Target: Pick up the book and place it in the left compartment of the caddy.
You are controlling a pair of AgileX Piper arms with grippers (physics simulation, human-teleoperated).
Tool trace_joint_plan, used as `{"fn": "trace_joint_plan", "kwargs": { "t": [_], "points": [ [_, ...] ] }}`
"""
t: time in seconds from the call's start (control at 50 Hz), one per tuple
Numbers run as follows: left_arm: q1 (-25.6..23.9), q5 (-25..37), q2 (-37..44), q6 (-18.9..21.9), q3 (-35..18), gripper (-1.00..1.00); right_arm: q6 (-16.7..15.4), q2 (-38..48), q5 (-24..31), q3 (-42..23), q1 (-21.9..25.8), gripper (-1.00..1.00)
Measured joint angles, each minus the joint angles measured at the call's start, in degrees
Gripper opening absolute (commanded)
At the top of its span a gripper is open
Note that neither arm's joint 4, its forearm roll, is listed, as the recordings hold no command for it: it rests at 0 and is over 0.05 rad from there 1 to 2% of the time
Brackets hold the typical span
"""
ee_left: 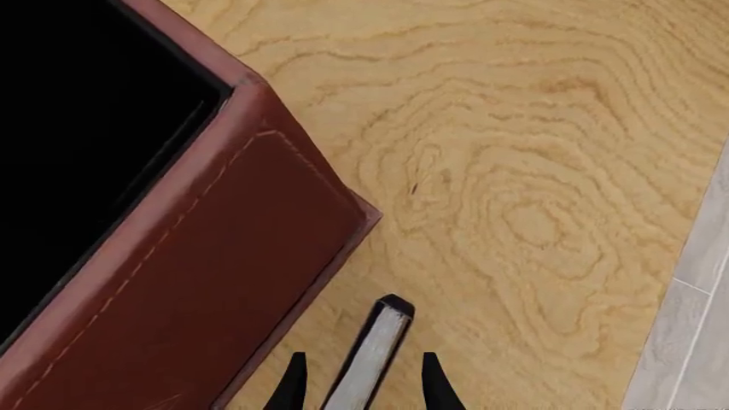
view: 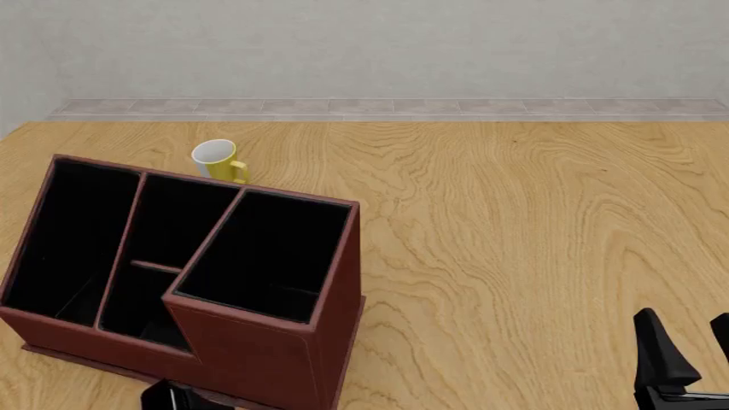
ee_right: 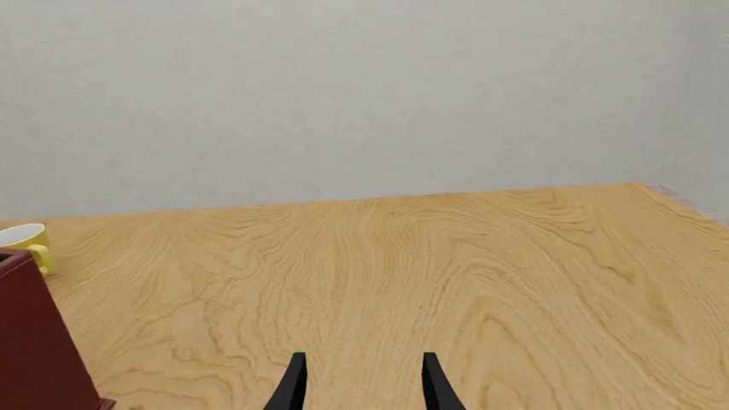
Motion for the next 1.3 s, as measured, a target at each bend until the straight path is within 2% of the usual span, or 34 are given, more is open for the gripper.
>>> {"fn": "trace_joint_plan", "kwargs": {
  "t": [0.14,0.16,0.62,0.82,1.3],
  "points": [
    [-0.4,0.1,0.1,-0.3,-0.1,1.0,0.0,0.0,0.0,0.0,0.0,1.0],
    [-0.5,0.1,0.1,-0.4,-0.1,-1.0,0.0,0.0,0.0,0.0,0.0,1.0],
    [-3.5,3.2,-2.2,-3.5,-2.9,-1.0,0.3,0.0,0.0,-0.1,-0.3,1.0],
    [-6.9,4.9,-3.4,-5.7,-5.0,-1.0,0.4,0.0,-0.1,-0.1,-0.5,1.0],
    [-18.4,10.0,-10.4,-13.9,-17.1,-1.0,0.5,-0.1,-0.2,-0.2,-0.7,1.0]
  ]
}}
